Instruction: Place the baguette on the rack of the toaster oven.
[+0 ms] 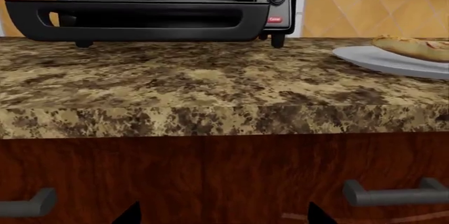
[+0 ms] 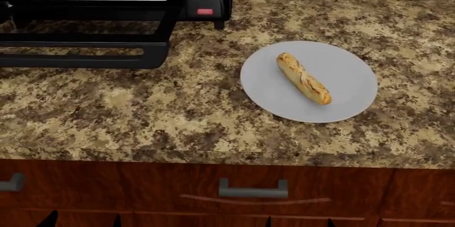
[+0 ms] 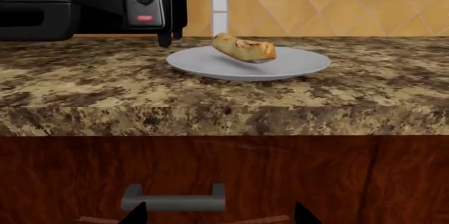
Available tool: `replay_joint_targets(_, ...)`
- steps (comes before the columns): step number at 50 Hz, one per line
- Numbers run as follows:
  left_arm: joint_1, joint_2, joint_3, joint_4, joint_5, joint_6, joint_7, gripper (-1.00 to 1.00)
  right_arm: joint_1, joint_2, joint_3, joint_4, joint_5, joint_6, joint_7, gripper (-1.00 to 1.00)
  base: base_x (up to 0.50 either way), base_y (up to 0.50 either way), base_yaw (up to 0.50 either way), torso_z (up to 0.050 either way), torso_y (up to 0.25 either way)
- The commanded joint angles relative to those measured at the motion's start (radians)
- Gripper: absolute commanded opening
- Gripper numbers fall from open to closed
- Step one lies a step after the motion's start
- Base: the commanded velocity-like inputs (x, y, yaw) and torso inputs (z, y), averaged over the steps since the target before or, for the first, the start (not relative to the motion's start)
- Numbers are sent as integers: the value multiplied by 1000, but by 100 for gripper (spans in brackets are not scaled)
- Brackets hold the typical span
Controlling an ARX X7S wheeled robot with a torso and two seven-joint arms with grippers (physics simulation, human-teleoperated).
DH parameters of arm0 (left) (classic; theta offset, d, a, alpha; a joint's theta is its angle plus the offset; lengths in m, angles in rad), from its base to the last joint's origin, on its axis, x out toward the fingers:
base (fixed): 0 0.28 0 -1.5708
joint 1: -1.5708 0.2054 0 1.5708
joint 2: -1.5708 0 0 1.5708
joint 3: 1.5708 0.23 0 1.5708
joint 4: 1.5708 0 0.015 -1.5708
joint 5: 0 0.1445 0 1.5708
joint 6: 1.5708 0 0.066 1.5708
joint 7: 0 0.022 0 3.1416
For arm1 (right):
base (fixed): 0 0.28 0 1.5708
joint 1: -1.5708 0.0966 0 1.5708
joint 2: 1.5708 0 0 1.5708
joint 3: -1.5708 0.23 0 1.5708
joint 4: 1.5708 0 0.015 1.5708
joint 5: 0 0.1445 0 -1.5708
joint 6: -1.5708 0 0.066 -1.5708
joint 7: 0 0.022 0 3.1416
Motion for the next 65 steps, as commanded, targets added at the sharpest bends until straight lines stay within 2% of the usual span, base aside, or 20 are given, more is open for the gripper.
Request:
replay_joint_targets(1,0,-14,17,1,-11,0,-17,100,0,14,-15,-4,13,-1,17,100,0,0,0,50,0)
replay_joint_targets(11,2,-20,22,6,-26,11,-34,100,-2,24,-25,-8,25,-11,34,100,0,0,0,50,0)
replay_joint_targets(18,19,-27,9,51,-31,25,-66,100,-20,41,-16,-81,56,42,46,100,0,0,0,0,0)
replay_joint_targets(34,56,-78,4,464,-25,-212,-137,100,-2,109,6,-482,125,357,88,100,0,0,0,0,0)
replay_joint_targets(45,4,-136,-48,738,-55,-448,-175,100,47,163,30,-727,181,567,114,100,0,0,0,0,0)
replay_joint_targets(58,-78,-203,-132,905,-104,-625,-190,100,132,223,119,-883,243,754,149,100,0,0,0,0,0)
replay_joint_targets(60,-93,-209,-138,920,-109,-651,-193,100,111,227,121,-867,230,712,144,100,0,0,0,0,0)
replay_joint_targets(65,-117,-228,-181,964,-131,-694,-197,100,129,246,193,-898,267,752,147,100,0,0,0,0,0)
